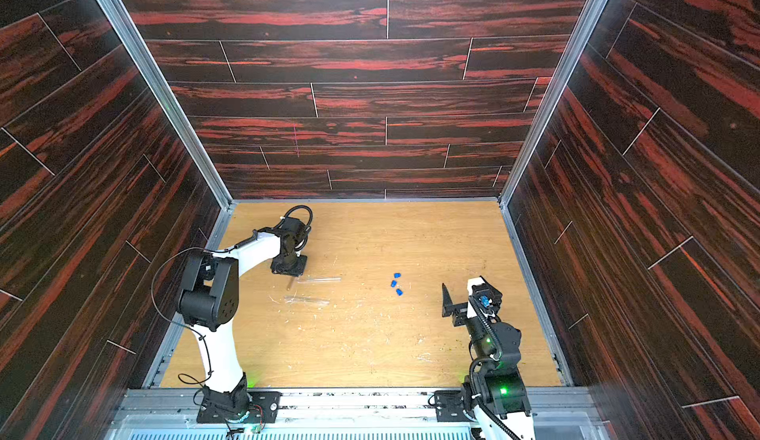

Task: Insert stoppers into test tubes
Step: Pick up the test tube at the center of the board.

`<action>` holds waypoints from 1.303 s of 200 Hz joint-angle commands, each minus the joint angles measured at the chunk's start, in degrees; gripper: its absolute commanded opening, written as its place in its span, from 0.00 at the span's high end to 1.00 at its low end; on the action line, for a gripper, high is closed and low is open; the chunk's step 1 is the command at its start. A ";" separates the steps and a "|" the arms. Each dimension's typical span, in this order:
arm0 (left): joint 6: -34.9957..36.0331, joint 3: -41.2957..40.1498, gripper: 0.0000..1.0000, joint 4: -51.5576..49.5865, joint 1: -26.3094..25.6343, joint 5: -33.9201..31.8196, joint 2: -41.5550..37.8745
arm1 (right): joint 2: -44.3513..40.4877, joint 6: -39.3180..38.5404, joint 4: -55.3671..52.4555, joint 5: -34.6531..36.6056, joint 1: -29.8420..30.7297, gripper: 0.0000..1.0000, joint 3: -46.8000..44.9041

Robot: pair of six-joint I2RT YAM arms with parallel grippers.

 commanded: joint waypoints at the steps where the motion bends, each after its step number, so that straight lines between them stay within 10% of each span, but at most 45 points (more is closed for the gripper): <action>1: 0.03 1.50 0.73 -2.60 -0.01 -0.10 0.87 | -0.72 -0.68 0.54 -0.01 0.37 0.01 -0.47; 162: 0.28 -0.44 0.86 -1.63 0.38 0.19 0.82 | -1.75 -0.77 0.44 0.05 0.37 0.01 -0.50; 260: 3.07 -7.27 0.86 2.05 0.33 2.22 -15.05 | -0.30 2.47 0.43 3.72 0.37 0.01 0.51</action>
